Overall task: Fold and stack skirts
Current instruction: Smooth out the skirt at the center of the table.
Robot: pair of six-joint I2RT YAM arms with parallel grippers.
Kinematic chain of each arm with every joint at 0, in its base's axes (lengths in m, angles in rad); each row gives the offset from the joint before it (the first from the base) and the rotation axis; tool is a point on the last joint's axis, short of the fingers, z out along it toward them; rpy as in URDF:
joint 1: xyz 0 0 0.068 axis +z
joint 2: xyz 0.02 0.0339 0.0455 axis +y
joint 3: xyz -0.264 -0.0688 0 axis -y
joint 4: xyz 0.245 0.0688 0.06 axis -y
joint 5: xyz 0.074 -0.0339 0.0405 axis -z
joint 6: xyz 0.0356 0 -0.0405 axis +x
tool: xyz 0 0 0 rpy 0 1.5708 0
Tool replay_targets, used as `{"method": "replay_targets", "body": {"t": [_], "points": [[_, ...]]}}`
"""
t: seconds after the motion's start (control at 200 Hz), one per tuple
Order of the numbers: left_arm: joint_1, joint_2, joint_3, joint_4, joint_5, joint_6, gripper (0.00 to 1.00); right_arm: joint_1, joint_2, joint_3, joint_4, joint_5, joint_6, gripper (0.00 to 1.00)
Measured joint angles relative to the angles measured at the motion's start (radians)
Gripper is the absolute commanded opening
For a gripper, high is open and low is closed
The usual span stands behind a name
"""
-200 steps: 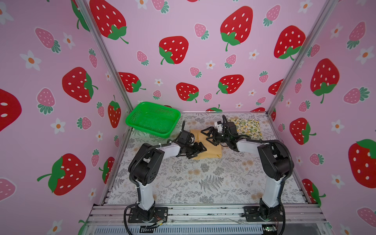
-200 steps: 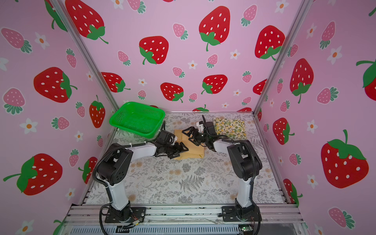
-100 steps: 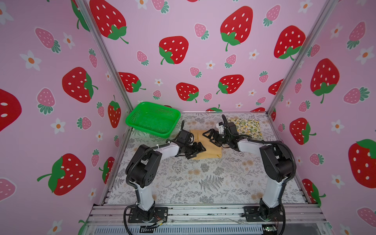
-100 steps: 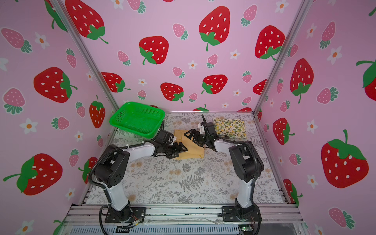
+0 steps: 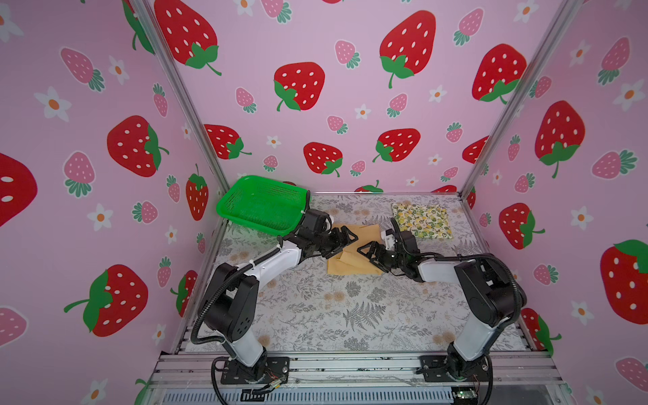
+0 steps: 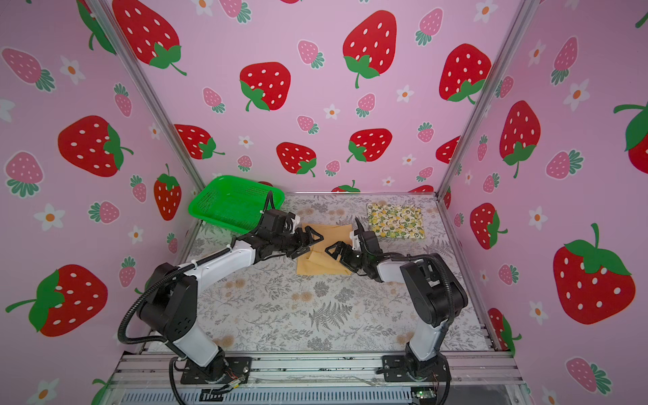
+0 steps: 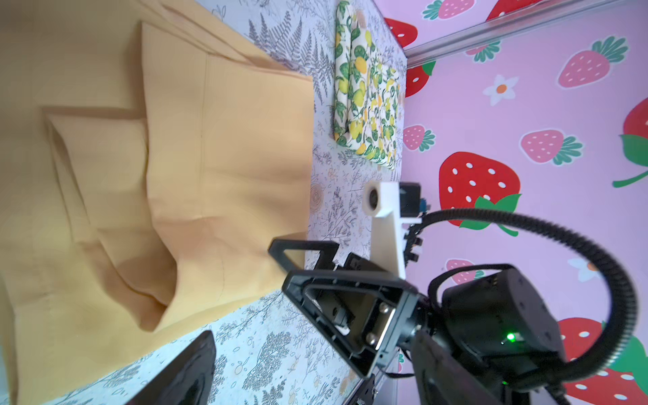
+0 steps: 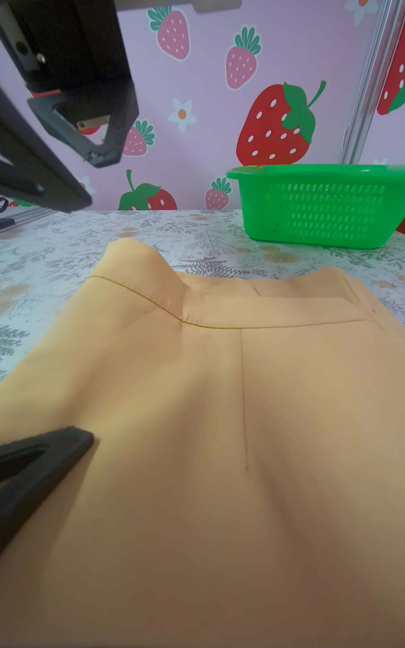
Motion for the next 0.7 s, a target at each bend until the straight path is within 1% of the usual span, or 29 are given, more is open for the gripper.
{"method": "replay_targets", "body": {"t": [0.135,0.245,0.41,0.525,0.7], "points": [[-0.008,0.045,0.020,0.038,-0.001,-0.041,0.88,0.016,0.000,-0.041,0.084,0.002,0.029,1.00],[-0.024,0.074,0.027,0.063,-0.002,-0.071,0.88,0.032,-0.009,-0.060,0.114,0.002,0.044,1.00],[-0.039,0.095,0.027,0.119,-0.005,-0.119,0.88,0.029,-0.103,-0.079,0.093,0.035,0.032,1.00],[-0.041,0.119,0.027,0.167,-0.004,-0.150,0.88,-0.003,-0.174,-0.058,0.059,0.058,-0.008,1.00],[-0.034,0.163,0.014,0.246,-0.002,-0.200,0.88,-0.076,-0.164,0.036,-0.010,0.071,-0.066,1.00]]}}
